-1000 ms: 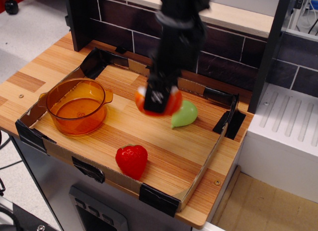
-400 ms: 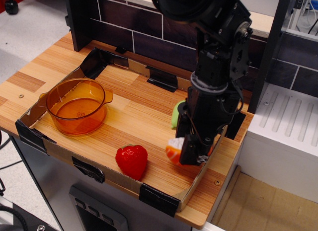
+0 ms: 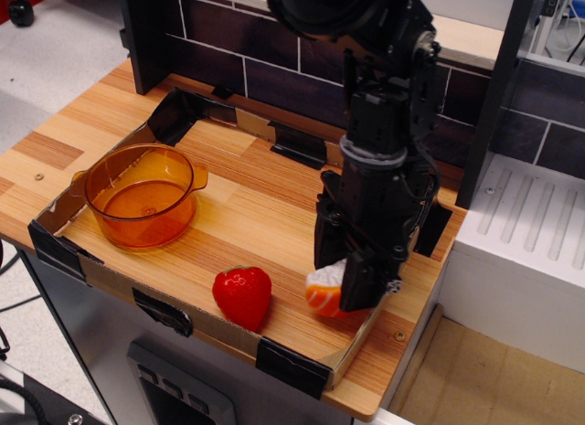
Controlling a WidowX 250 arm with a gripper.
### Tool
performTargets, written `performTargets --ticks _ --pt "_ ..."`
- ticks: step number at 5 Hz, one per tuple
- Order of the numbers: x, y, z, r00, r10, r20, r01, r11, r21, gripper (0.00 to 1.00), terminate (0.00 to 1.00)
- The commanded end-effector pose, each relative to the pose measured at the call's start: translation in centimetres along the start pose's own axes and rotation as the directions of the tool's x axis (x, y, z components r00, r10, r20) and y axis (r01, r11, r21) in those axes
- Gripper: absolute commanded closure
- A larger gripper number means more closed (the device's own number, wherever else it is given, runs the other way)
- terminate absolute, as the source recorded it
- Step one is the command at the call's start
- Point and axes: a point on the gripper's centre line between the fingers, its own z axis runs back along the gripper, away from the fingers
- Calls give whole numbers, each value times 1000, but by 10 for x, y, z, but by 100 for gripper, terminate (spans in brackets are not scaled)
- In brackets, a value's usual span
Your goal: Take sushi out of pot
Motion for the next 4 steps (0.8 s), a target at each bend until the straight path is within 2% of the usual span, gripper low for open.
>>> performTargets --ticks 1,2,3,4 --pt "9 10 23 999 -26 37 26 1000 -3 0 0" --pt "6 8 34 998 -29 51 30 999 -23 0 0" --pt "0 5 66 985 -80 156 85 996 -25 0 0" --pt "-10 5 108 963 -100 251 96 995 29 0 0"
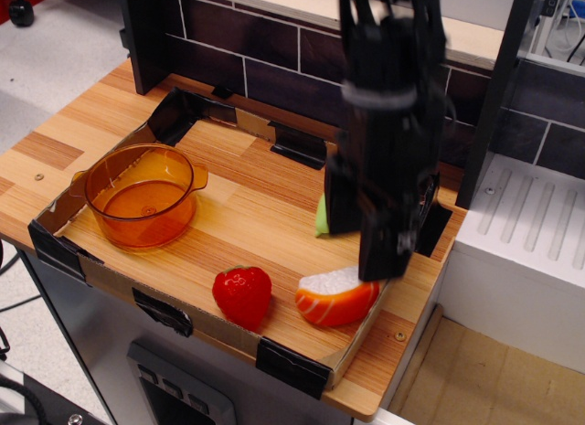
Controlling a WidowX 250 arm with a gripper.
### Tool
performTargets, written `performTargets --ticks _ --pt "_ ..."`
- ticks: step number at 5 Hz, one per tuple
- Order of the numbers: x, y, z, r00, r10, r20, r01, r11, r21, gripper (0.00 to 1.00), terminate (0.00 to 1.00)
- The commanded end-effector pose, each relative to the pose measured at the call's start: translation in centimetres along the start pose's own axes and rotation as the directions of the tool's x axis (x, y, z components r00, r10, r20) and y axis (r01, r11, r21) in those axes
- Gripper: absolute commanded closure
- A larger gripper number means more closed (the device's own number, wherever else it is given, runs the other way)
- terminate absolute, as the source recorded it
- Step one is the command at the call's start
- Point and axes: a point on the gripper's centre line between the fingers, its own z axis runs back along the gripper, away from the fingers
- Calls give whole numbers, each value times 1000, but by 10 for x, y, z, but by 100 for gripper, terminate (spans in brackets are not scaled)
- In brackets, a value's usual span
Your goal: Take sushi out of pot
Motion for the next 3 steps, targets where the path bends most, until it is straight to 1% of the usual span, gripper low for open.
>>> performTargets --ticks 1,2,3 --pt "-1 11 80 987 -49 152 34 994 103 0 0" --pt "-1 11 80 987 -49 152 34 994 103 0 0" --pt "-1 11 80 987 -49 152 34 994 103 0 100"
